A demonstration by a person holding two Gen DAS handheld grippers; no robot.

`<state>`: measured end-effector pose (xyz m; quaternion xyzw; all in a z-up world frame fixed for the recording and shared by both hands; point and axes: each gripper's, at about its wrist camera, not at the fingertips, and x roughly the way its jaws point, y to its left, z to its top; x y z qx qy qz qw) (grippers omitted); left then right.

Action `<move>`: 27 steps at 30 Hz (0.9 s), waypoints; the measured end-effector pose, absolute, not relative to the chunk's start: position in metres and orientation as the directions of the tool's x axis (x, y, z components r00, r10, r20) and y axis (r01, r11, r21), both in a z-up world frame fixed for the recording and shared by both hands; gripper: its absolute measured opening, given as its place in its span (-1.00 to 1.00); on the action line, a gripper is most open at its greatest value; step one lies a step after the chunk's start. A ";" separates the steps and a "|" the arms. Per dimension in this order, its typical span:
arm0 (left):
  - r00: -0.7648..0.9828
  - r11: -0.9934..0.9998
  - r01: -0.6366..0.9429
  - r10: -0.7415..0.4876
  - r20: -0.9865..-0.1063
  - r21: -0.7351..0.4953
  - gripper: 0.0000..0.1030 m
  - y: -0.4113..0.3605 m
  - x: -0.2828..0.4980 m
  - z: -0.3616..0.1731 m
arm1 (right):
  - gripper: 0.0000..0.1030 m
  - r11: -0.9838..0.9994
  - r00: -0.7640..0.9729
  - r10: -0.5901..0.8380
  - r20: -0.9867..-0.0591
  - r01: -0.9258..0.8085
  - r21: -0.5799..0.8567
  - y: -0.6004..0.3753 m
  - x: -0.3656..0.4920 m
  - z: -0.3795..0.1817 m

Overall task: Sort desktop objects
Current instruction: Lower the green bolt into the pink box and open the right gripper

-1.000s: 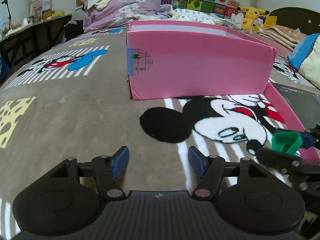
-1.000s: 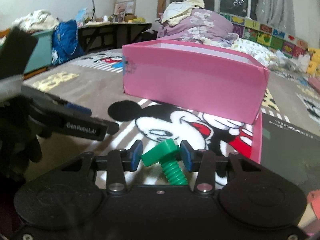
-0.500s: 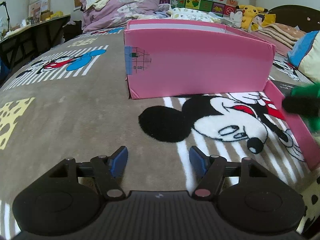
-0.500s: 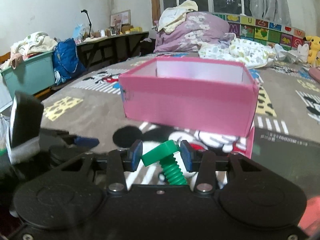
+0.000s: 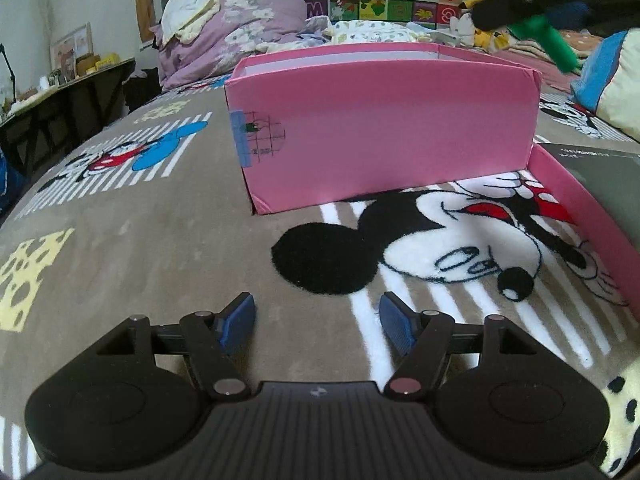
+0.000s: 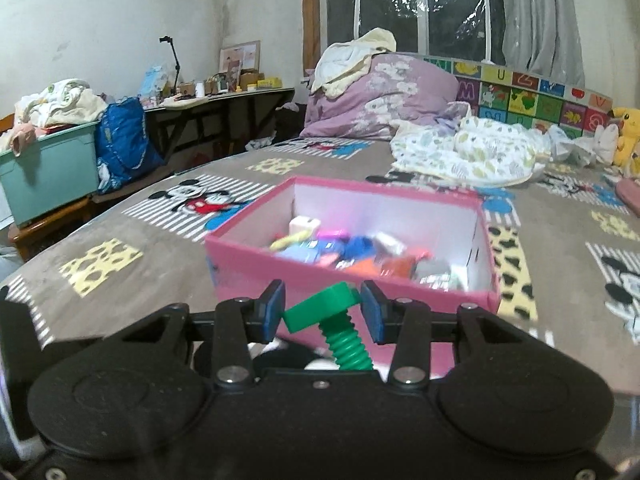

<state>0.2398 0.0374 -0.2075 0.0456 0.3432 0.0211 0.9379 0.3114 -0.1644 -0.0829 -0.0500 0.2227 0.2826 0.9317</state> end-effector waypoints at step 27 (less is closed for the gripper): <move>0.759 0.998 0.004 0.041 -0.650 0.067 0.34 0.043 0.242 -0.209 | -0.21 0.885 0.610 0.372 -0.700 -0.461 0.069 -0.120 0.487 -0.081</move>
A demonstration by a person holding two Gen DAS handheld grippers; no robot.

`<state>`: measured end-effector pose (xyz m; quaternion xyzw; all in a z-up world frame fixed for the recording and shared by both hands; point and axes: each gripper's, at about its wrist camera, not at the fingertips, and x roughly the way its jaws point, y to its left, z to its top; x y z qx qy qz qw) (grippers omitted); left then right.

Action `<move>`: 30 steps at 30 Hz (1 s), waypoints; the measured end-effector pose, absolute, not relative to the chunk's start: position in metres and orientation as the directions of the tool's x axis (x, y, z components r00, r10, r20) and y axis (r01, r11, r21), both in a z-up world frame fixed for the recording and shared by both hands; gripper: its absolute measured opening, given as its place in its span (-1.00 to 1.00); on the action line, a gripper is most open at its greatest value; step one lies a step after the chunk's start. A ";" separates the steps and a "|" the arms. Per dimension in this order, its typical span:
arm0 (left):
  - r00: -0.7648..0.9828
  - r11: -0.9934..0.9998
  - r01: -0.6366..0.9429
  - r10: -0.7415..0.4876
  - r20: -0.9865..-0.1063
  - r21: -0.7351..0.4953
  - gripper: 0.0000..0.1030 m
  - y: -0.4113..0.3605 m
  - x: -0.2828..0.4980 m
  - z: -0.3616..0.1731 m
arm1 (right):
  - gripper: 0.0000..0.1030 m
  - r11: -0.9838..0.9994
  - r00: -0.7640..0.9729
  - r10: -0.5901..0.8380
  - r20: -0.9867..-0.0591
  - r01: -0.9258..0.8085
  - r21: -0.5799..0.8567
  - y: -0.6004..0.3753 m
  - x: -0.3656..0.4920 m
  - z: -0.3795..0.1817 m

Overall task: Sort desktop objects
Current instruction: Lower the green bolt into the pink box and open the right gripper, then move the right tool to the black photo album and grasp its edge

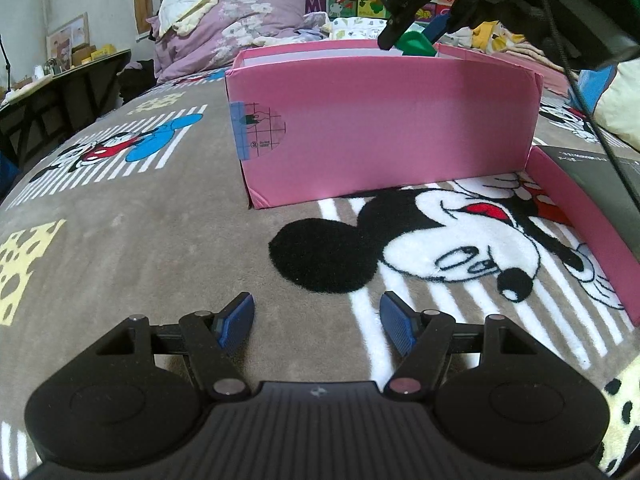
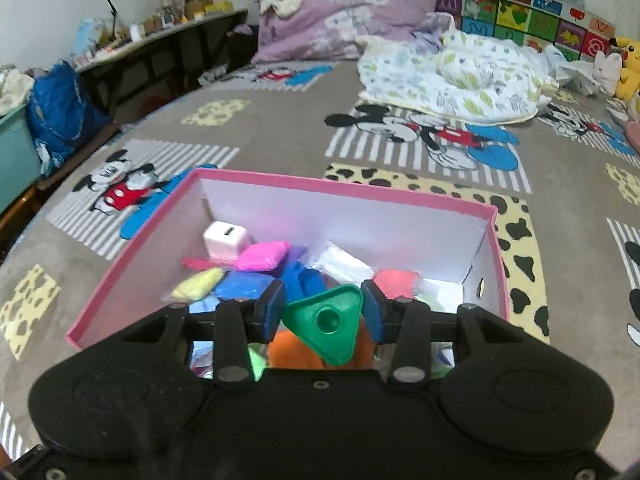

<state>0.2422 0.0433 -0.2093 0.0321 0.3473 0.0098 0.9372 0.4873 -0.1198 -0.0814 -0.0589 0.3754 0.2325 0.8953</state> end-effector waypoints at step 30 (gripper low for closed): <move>0.773 0.998 -0.009 0.051 -0.632 0.070 0.40 0.042 0.243 -0.213 | 0.26 0.890 0.626 0.456 -0.633 -0.325 0.320 -0.205 0.459 -0.053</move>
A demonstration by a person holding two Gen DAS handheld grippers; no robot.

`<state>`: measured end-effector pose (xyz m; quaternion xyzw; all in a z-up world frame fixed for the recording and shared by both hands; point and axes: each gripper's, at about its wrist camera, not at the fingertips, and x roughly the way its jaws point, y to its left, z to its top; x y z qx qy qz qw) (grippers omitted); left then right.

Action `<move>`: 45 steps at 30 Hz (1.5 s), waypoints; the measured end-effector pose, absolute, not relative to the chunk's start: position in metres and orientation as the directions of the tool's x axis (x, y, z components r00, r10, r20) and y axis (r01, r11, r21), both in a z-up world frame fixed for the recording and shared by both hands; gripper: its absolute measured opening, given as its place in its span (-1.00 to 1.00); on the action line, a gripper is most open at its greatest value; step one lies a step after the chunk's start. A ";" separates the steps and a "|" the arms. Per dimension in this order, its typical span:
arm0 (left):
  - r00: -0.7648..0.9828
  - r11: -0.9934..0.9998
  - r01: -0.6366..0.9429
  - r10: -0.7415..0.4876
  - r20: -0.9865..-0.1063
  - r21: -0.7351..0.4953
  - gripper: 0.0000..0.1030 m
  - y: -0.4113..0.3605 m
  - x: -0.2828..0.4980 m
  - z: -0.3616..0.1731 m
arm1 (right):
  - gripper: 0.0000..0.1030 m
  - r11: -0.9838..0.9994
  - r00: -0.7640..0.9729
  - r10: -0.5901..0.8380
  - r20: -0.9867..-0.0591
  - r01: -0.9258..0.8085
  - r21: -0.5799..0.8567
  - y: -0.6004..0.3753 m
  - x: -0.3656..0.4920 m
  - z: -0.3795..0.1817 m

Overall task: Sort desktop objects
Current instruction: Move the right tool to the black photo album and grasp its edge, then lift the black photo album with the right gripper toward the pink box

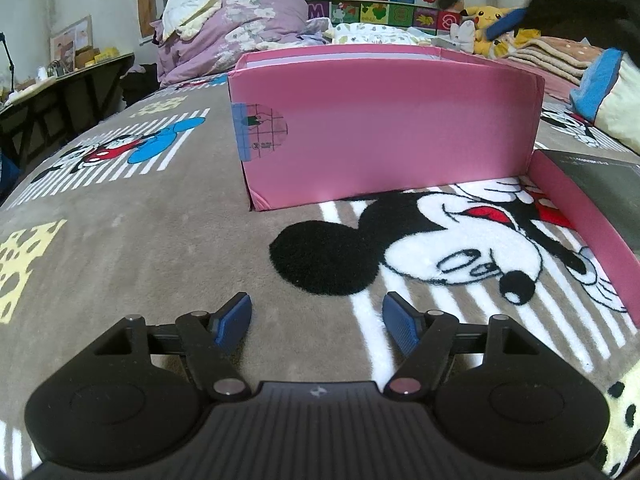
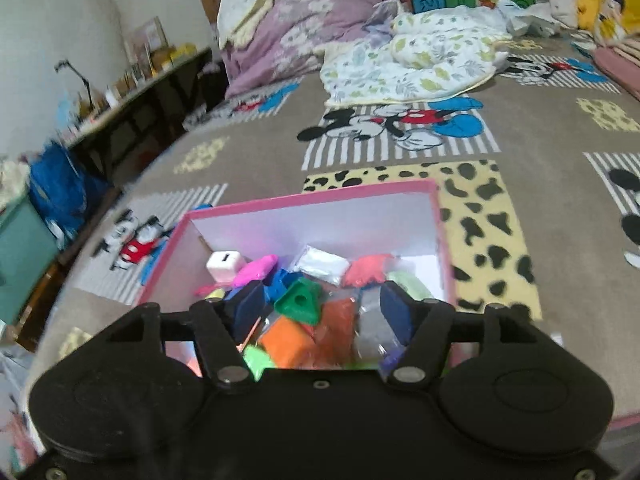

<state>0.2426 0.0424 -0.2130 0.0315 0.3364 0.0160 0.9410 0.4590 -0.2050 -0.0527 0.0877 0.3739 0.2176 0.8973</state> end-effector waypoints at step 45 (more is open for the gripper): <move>0.594 0.865 0.363 -0.502 -0.629 -0.347 0.40 -0.127 0.258 -0.203 | 0.65 0.926 0.692 0.245 -0.679 0.042 0.376 -0.494 0.277 -0.196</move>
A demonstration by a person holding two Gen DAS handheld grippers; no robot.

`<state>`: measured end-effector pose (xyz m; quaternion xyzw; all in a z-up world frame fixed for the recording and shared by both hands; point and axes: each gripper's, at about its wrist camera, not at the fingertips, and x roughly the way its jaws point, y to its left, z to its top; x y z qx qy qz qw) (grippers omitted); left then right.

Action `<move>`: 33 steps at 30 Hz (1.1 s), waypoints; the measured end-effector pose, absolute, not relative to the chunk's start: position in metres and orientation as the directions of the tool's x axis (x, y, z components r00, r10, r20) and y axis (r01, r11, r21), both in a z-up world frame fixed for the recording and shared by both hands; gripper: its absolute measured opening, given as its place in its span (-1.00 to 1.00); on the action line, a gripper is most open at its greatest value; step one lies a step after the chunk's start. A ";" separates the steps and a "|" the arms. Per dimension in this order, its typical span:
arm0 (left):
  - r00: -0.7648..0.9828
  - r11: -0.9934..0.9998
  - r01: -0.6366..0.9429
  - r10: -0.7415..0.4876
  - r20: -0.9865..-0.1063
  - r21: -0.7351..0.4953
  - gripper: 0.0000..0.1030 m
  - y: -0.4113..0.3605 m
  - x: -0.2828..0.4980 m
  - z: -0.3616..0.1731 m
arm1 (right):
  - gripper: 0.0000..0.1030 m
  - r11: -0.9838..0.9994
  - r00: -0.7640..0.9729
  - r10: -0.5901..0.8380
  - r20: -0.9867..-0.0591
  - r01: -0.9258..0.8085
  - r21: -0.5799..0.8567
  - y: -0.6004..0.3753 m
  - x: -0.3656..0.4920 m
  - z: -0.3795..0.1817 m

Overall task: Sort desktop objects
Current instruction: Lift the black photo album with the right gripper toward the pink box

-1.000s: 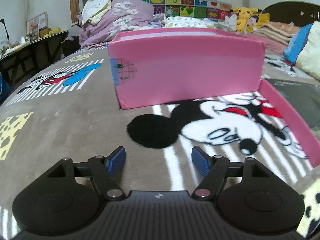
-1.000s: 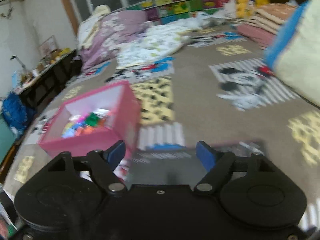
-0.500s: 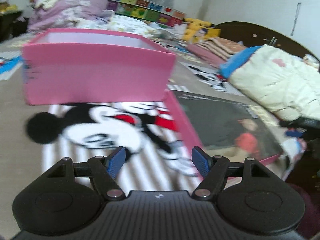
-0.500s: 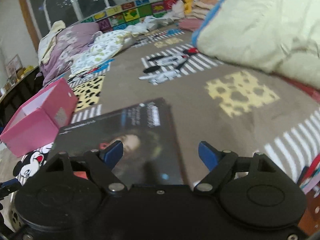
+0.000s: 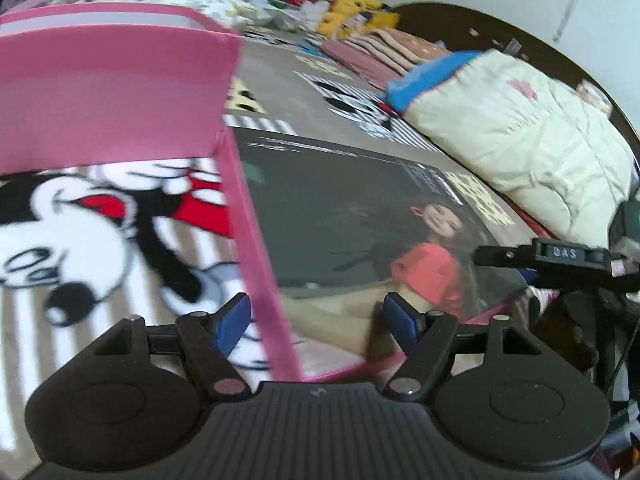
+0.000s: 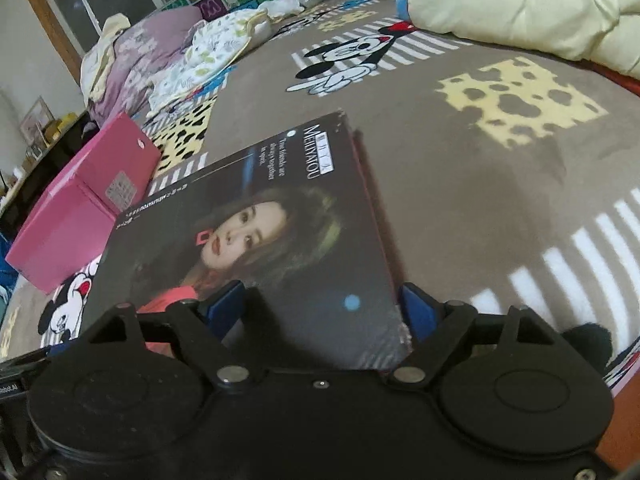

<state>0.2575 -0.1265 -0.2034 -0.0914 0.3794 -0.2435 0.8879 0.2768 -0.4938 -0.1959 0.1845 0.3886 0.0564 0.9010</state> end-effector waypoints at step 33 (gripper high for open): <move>0.768 0.933 0.322 -0.358 -0.532 -0.162 0.41 -0.033 0.207 -0.071 | 0.71 0.891 0.782 0.391 -0.486 -0.190 0.412 -0.389 0.244 -0.100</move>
